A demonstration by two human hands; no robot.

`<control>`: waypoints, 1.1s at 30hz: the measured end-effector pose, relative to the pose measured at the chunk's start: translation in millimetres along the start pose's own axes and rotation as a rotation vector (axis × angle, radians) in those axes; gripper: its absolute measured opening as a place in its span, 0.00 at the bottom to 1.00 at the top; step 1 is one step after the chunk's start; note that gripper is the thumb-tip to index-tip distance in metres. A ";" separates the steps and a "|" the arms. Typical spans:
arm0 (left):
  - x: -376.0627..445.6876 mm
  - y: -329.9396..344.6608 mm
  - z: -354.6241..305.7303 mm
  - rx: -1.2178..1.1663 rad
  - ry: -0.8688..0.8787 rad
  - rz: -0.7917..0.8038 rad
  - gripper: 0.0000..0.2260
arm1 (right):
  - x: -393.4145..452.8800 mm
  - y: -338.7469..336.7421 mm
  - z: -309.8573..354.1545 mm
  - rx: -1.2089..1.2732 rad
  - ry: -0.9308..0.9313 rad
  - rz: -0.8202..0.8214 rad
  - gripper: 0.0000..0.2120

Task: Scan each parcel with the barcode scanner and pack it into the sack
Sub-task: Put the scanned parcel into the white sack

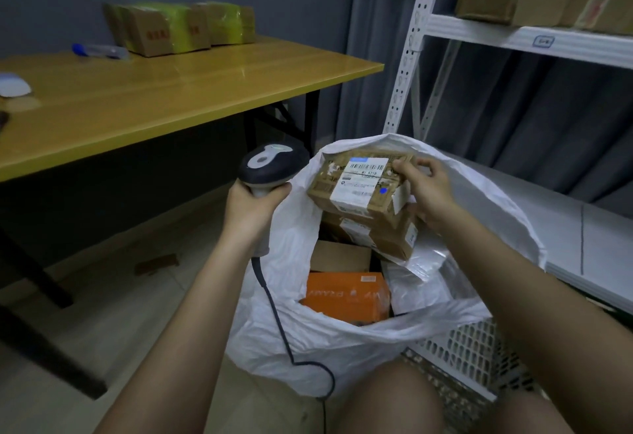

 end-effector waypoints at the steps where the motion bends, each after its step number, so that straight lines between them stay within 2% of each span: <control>1: -1.9 2.3 0.5 0.008 0.008 0.009 0.23 | -3.2 -7.8 2.2 -0.067 -0.033 0.015 0.13; 6: -15.2 15.9 5.6 0.038 0.004 0.069 0.24 | -19.6 -29.3 -11.5 -0.342 -0.052 0.176 0.12; 10: -26.4 23.9 11.5 0.050 -0.024 0.116 0.24 | -39.1 -20.0 -48.6 -0.384 -0.012 0.239 0.14; 13: -33.4 24.0 15.3 0.060 -0.045 0.122 0.23 | -43.9 -11.0 -69.0 -0.382 -0.092 0.192 0.18; 16: -38.3 20.7 16.8 0.047 -0.062 0.121 0.21 | -40.5 -0.5 -81.1 -0.443 -0.211 0.110 0.19; 20: -37.1 14.2 19.4 0.031 -0.081 0.105 0.22 | -34.2 11.3 -77.3 -0.555 -0.321 0.030 0.21; 22: -34.3 10.9 22.8 0.040 -0.091 0.096 0.22 | -29.4 11.7 -73.4 -0.610 -0.421 0.048 0.23; 26: -31.7 9.4 29.3 0.051 -0.104 0.086 0.22 | -25.8 0.5 -77.7 -0.895 -0.621 0.208 0.26; 30: -31.8 13.7 34.3 0.056 -0.103 0.111 0.22 | -26.0 -28.1 -103.9 -1.273 -0.737 0.244 0.33; 33: -32.9 20.4 37.1 0.064 -0.112 0.120 0.22 | -32.1 -41.6 -122.9 -1.462 -0.701 0.228 0.39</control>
Point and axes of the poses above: each hand's wrist, its own x-axis towards the middle knuckle, its own y-axis out of the palm, z = x × y, the point moved 3 cm from there along x, towards the middle knuckle, and after that the axes turned 4 degrees about -x, right-handed, at the moved point
